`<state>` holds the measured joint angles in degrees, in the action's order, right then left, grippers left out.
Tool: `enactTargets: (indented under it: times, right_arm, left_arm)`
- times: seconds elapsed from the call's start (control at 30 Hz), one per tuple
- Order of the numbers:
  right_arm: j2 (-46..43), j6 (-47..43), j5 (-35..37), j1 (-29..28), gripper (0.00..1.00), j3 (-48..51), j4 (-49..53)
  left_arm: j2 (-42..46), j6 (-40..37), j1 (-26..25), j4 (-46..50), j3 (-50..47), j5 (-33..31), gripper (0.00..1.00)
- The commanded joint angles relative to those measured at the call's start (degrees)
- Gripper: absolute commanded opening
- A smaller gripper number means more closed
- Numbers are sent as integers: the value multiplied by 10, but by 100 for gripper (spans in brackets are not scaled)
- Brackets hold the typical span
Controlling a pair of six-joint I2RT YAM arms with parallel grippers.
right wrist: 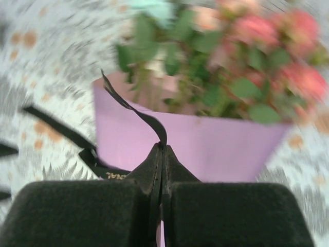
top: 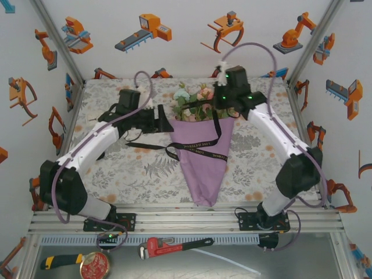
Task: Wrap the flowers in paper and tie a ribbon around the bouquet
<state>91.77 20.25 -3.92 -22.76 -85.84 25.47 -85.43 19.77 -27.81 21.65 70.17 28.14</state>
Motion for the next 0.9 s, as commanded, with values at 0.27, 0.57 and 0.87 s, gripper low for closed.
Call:
enactTargets:
  times: [0.27, 0.57, 0.87]
  right_arm:
    - [7, 276, 128, 49, 0, 29, 86]
    - [51, 303, 98, 85, 0, -24, 81]
    - [68, 298, 61, 99, 0, -35, 84]
  left_arm:
    - [-169, -392, -224, -5, 135, 71, 68]
    - [-298, -445, -252, -12, 199, 23, 66]
    - [-356, -445, -251, -4, 209, 28, 58]
